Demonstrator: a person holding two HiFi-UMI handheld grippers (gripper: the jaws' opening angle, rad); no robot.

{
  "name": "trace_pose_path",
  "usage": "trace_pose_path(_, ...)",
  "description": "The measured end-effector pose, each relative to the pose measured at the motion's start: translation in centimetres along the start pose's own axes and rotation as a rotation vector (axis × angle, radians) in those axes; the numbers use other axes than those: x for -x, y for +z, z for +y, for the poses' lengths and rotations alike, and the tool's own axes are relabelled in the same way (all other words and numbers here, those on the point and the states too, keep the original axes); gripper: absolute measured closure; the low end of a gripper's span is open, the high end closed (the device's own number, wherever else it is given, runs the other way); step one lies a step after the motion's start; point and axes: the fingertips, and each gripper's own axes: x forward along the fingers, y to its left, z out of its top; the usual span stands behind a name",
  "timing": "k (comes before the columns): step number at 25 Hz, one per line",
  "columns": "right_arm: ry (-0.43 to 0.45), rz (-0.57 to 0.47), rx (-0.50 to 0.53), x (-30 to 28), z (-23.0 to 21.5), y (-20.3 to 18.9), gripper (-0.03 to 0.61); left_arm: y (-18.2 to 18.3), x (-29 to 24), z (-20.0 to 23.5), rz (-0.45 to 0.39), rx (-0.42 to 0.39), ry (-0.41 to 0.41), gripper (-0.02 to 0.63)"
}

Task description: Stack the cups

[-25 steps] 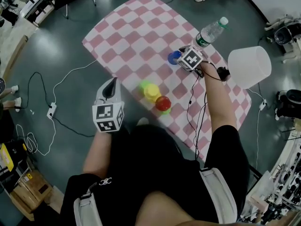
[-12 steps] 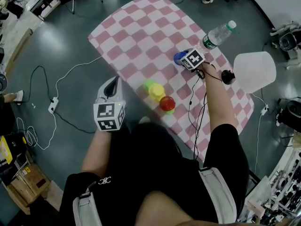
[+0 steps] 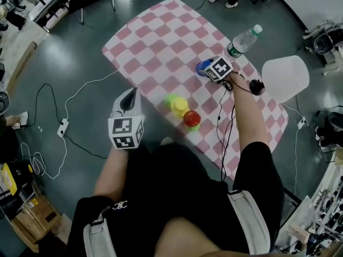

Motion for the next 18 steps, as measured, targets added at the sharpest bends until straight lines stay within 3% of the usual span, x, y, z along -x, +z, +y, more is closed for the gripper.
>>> trace_pose_path(9, -0.035, -0.012, 0.038, 6.6, 2.3, 0.1, 0.336, 3.0, -0.9, -2.0, -0.052, -0.044, -0.123, 0.615)
trace_pose_path(18, -0.009, -0.056, 0.058, 12.9, 8.6, 0.4, 0.336, 4.4, -1.2, -3.9, -0.075, -0.077, -0.263, 0.615)
